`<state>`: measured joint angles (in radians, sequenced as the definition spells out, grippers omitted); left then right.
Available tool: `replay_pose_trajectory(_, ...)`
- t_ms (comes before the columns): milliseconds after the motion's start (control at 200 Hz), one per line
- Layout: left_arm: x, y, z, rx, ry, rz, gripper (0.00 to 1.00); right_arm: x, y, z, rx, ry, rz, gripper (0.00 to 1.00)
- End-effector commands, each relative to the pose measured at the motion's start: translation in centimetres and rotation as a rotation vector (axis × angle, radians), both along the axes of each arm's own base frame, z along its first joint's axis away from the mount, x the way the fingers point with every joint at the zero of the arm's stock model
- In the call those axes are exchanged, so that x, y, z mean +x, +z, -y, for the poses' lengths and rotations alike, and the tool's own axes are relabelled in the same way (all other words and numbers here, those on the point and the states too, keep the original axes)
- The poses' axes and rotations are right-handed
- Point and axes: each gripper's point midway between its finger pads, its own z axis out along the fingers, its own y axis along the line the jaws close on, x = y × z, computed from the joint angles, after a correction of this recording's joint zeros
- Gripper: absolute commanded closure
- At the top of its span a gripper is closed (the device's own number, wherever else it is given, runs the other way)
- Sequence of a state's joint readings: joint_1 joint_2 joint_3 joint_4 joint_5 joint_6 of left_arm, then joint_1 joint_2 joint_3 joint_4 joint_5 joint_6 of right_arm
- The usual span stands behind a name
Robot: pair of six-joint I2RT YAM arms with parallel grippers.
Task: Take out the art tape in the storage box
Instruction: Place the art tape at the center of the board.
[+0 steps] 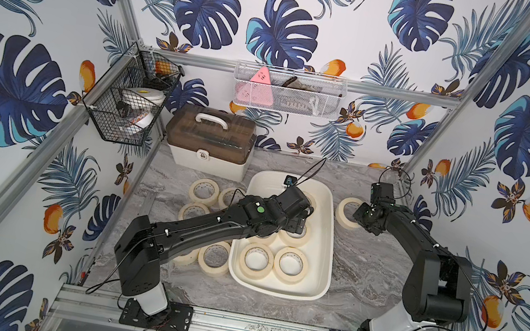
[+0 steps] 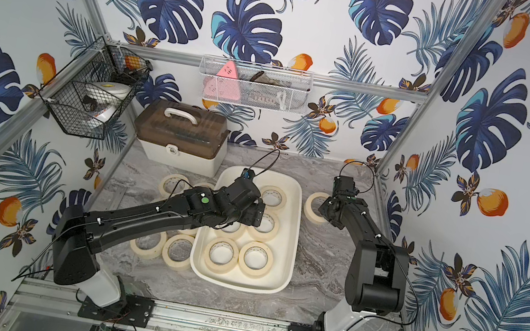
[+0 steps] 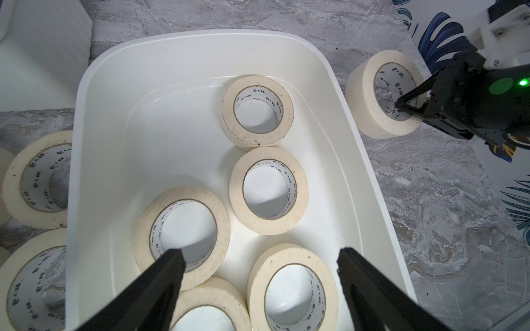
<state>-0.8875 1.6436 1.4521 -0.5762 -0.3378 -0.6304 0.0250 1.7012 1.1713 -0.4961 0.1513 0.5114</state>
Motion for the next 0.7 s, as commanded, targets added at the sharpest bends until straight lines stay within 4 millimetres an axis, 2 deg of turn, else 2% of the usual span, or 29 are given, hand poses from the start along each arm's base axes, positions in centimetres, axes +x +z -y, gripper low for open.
replay_pose_trajectory(0, 0.3, -0.2, 0.1, -0.007, 0.010, -0.002, 0.08, 2.0, -0.4, -0.1, 0.006, -0.004, 0.033, 1.00)
replay_pose_trajectory(155, 0.5, -0.6, -0.1, 0.005, 0.015, -0.005, 0.08, 2.6, -2.6, -0.3, 0.011, 0.011, -0.020, 1.00)
replay_pose_trajectory(440, 1.3, -2.1, -0.5, 0.007, 0.042, -0.038, 0.08, 3.2, -4.6, -0.7, 0.006, 0.036, -0.057, 1.00)
replay_pose_trajectory(535, 1.4, -2.3, -0.7, 0.011, 0.051, -0.045, 0.08, 3.3, -5.3, -0.8, 0.009, 0.041, -0.071, 0.93)
replay_pose_trajectory(610, 1.6, -2.5, -0.9, 0.011, 0.057, -0.047, 0.08, 3.1, -5.9, -1.1, 0.016, 0.047, -0.085, 0.84)
replay_pose_trajectory(696, 1.9, -2.9, -1.0, 0.009, 0.067, -0.052, 0.08, 2.9, -6.4, -1.3, 0.026, 0.050, -0.099, 0.79)
